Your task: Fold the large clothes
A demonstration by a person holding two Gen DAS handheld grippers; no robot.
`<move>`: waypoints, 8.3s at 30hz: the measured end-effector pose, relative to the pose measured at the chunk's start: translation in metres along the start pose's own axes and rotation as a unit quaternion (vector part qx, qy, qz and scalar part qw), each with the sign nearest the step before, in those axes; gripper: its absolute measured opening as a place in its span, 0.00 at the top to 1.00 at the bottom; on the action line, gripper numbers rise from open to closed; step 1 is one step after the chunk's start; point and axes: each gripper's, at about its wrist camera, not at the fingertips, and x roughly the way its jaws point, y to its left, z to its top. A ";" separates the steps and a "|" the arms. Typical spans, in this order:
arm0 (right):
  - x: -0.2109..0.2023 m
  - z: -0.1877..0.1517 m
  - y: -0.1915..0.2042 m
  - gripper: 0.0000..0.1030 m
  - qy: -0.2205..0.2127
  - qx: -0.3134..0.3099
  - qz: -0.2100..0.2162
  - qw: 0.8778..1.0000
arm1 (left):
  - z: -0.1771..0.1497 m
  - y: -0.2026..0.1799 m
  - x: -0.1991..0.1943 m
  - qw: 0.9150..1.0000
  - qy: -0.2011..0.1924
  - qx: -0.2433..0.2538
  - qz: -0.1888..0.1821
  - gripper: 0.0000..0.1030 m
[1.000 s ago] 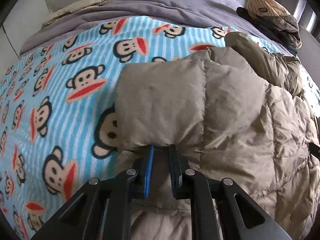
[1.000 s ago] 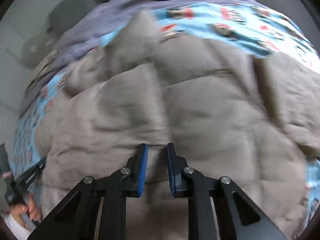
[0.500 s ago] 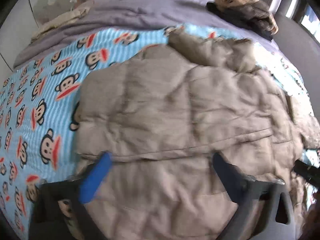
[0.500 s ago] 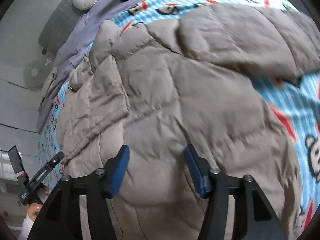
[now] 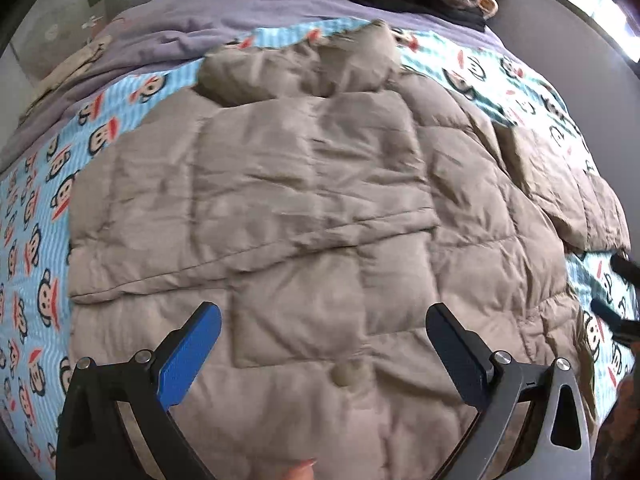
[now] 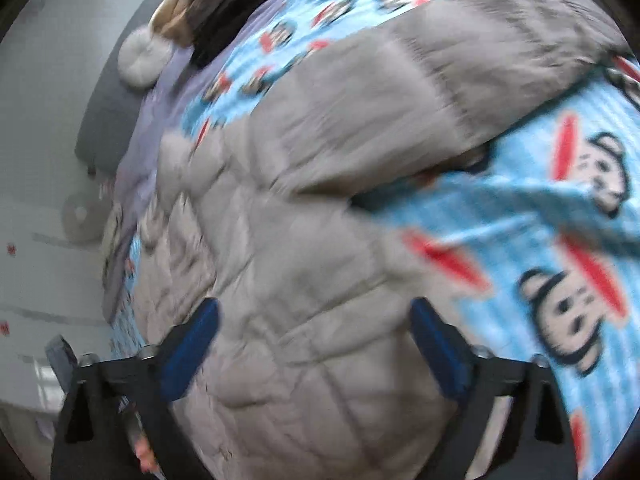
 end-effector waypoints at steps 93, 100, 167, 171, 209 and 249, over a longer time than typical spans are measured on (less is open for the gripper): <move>0.159 -0.032 0.265 0.51 0.107 -0.357 0.045 0.927 | 0.024 0.198 0.010 0.919 -0.076 -0.260 -0.285 0.09; 0.131 -0.011 0.186 0.40 0.149 -0.262 0.033 0.953 | 0.035 0.182 0.034 0.920 -0.035 -0.254 -0.298 0.09; 0.023 0.092 0.091 0.42 -0.007 -0.210 0.026 0.977 | 0.055 0.160 0.070 0.995 -0.022 -0.084 -0.045 0.82; 0.069 0.151 0.029 0.42 0.011 -0.019 0.042 0.999 | 0.055 0.159 0.071 0.995 -0.022 -0.084 -0.039 0.82; 0.105 0.100 0.051 0.93 0.058 -0.234 -0.093 0.966 | 0.051 0.143 0.060 0.996 -0.025 -0.078 0.020 0.82; -0.004 -0.003 0.060 0.31 0.164 -0.251 -0.058 0.952 | -0.095 0.062 -0.080 0.989 0.066 -0.114 0.072 0.04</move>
